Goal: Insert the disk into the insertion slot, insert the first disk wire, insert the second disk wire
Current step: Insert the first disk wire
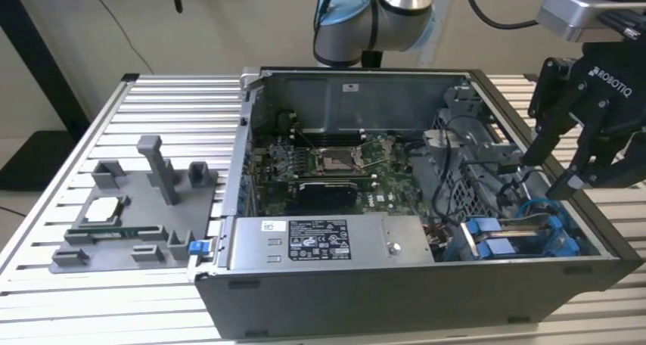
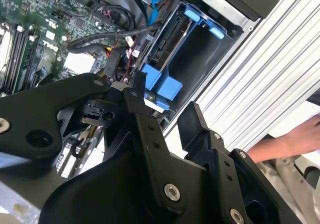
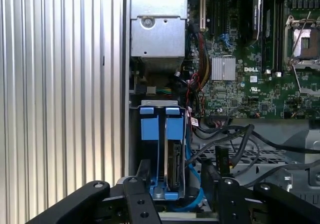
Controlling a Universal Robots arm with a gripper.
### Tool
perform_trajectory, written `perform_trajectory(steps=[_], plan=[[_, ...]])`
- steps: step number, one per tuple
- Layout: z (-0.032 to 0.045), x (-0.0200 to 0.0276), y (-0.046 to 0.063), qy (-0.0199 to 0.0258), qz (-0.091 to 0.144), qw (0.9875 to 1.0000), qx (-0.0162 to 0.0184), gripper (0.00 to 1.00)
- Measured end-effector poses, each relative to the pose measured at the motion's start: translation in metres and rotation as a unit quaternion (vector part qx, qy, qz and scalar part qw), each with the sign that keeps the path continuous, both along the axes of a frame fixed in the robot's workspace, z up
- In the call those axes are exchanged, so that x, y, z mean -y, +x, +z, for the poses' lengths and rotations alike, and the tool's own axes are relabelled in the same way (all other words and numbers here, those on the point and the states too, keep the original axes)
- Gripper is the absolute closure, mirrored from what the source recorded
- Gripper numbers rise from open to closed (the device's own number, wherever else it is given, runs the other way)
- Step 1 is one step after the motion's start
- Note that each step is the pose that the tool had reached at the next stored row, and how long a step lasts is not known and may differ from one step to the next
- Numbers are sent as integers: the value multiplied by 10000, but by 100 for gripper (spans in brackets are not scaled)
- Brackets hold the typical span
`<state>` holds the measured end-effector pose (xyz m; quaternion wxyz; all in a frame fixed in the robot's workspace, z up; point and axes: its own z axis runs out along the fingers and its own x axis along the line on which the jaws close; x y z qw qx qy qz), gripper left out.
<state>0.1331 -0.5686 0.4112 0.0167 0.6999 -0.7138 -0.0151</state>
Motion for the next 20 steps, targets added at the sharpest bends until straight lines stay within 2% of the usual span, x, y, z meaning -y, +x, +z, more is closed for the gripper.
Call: perform_trajectory(steps=[4,14,20], plan=[[0,-42,0,0,-9,10000,0,0],[0,-206,-12,0,-24,10000,0,0],[0,-288,-50,0,-37,10000,0,0]])
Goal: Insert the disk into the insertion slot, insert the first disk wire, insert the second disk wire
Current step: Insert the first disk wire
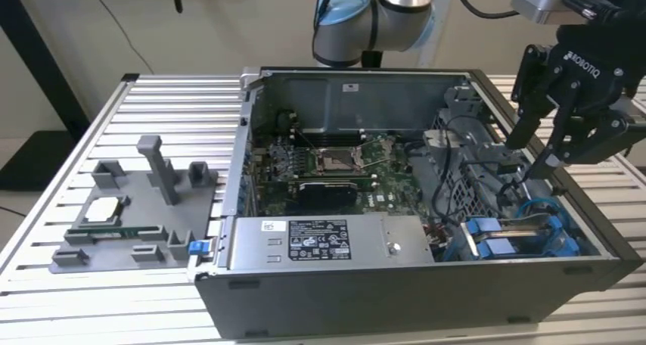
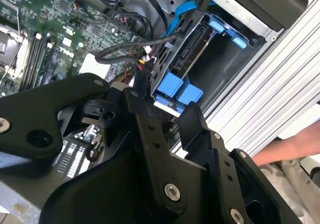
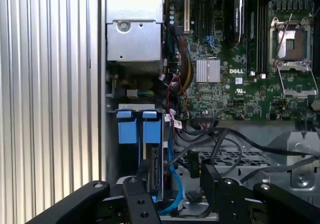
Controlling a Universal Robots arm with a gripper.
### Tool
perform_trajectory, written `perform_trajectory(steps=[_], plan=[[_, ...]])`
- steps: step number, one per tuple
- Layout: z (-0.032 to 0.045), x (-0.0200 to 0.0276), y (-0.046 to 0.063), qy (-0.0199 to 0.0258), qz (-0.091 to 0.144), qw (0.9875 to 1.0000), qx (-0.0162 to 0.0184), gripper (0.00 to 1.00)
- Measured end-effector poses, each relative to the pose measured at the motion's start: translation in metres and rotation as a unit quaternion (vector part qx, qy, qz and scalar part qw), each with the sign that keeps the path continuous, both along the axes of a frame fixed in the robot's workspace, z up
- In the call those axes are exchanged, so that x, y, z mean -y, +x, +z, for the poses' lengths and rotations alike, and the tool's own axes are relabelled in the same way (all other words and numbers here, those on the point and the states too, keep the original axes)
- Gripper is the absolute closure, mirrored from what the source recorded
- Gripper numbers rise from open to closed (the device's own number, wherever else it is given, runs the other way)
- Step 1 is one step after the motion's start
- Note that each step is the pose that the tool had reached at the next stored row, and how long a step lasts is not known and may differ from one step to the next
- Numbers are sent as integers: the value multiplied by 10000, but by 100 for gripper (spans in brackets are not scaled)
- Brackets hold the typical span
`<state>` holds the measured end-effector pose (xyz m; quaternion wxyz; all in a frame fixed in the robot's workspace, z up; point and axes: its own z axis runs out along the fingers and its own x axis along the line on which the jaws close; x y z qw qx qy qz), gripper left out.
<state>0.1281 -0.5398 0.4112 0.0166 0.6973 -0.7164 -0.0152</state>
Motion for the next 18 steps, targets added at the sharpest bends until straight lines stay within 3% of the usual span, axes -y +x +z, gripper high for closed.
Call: perform_trajectory(steps=[5,14,18], plan=[[-4,-62,-30,-1,-8,10000,1,0],[-151,-62,-34,0,6,10000,87,0],[-212,-62,-36,0,8,9999,109,0]])
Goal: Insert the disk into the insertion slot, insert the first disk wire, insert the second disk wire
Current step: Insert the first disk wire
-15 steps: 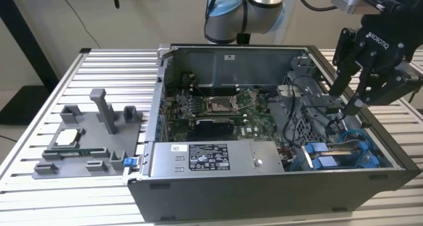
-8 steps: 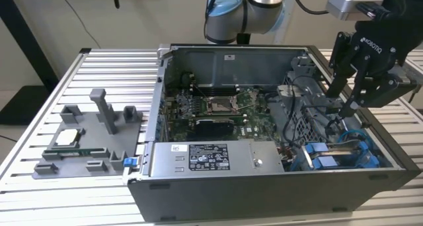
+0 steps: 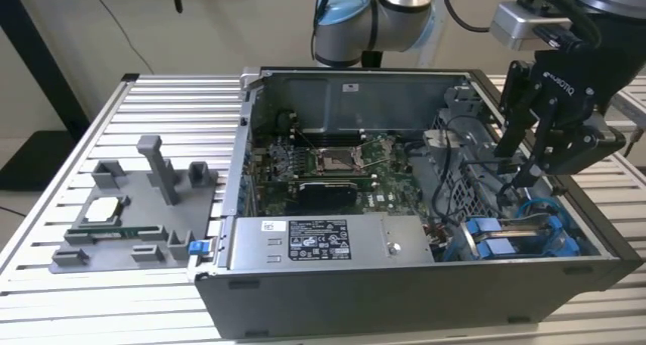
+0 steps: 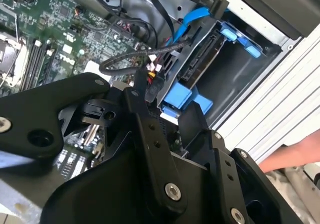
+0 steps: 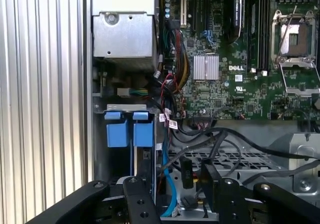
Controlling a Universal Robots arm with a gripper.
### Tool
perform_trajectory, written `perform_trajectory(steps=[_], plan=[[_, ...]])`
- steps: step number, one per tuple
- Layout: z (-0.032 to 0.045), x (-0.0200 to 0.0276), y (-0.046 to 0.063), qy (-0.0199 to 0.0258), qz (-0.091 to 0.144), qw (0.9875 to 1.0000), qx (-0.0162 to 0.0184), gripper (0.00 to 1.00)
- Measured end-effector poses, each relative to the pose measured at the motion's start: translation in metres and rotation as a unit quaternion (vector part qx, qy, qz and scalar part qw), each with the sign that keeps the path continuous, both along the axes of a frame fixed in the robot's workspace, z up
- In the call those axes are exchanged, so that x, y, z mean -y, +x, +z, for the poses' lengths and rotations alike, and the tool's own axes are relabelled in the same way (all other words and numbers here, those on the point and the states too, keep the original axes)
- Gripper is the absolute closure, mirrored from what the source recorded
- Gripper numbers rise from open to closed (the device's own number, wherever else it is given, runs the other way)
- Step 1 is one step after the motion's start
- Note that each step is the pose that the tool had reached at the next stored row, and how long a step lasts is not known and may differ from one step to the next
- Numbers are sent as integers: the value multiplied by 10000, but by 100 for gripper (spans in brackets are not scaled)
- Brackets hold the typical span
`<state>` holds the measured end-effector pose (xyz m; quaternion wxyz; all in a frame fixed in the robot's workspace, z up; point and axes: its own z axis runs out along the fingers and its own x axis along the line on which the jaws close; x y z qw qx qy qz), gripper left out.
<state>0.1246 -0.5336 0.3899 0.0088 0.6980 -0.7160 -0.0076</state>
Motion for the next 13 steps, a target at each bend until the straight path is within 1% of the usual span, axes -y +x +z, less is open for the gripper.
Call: perform_trajectory(steps=[13], plan=[[-30,0,0,2,0,10000,2,0]])
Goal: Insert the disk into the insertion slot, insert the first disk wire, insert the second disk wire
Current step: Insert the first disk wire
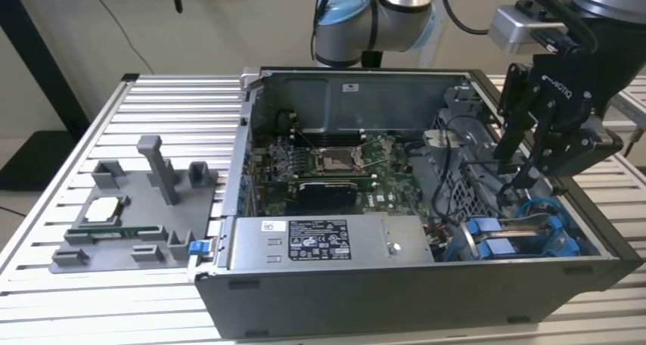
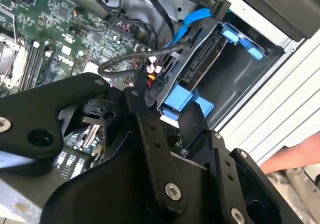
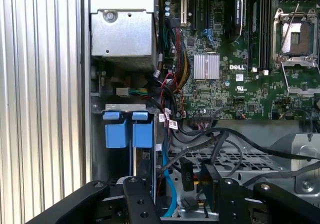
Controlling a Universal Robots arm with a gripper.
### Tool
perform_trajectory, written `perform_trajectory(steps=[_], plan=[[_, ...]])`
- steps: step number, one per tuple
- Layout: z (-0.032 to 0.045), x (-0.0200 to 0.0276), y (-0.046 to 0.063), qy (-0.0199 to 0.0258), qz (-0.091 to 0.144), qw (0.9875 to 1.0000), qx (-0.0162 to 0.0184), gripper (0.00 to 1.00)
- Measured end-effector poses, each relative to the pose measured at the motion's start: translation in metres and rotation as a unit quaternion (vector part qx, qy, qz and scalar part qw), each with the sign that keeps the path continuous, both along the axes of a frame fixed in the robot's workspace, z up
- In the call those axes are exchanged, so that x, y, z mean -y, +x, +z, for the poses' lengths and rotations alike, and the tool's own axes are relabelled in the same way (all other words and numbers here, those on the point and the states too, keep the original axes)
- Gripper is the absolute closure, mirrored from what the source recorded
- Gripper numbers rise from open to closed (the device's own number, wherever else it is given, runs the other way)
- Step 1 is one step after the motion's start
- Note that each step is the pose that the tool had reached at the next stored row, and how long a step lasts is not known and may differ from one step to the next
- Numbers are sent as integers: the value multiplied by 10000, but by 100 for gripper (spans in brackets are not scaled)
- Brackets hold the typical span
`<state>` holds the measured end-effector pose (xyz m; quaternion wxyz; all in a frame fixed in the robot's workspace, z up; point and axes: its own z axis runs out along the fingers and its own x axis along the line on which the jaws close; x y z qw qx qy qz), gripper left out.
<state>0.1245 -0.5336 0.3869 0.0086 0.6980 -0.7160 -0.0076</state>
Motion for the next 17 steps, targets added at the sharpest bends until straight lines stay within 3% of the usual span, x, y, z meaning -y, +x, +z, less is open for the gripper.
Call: perform_trajectory(steps=[8,13,17], plan=[[-29,-3,-28,0,16,10000,13,0],[75,-4,-33,17,29,10000,19,0],[54,-5,-45,23,59,10000,74,0]])
